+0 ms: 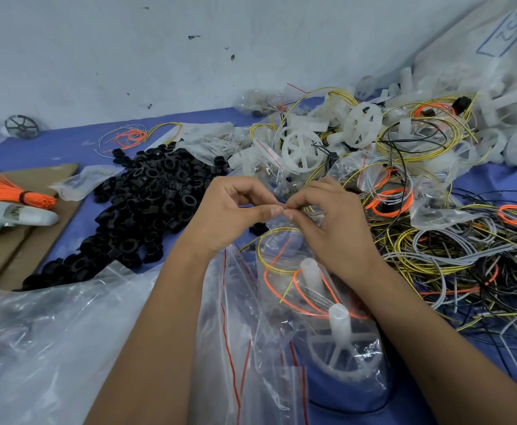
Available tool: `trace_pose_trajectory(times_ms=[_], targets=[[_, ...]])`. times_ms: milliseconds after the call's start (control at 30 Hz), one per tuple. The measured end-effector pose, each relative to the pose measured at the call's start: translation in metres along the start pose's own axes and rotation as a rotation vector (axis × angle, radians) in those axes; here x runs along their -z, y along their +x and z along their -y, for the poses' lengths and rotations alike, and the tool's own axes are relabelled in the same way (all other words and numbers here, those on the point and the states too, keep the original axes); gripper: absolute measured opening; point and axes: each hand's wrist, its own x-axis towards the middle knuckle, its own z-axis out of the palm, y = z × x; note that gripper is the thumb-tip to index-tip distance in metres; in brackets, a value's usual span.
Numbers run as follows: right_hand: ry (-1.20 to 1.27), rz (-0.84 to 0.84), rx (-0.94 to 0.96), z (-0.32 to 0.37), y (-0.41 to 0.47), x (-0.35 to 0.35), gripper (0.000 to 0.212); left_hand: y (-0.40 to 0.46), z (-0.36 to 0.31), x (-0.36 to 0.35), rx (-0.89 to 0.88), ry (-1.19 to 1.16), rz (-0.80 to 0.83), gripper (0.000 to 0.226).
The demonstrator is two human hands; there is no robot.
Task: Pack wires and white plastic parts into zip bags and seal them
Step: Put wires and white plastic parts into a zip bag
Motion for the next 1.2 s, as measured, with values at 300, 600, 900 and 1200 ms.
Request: trace_pose_trajectory(times_ms=[300,600,900,1200], targets=[[-0.016,0.006,0.055,-0.002,0.002,-0.001,0.005,-0.002,0.003,0.004,0.05,-0.071,0.023,0.01],[-0.02,0.018,0.036,-0.003,0.002,-0.002,0.007,-0.003,0.001,0.005,0.029,-0.031,-0.002,0.011],[-0.043,-0.02,0.068,-0.006,0.002,-0.002,0.006,-0.003,0.0,0.001,0.037,-0.042,0.01,0.011],[-0.03,0.006,0.018,-0.008,0.002,0.0,0.001,-0.003,0.001,-0.004,0.055,-0.07,-0.037,0.01]])
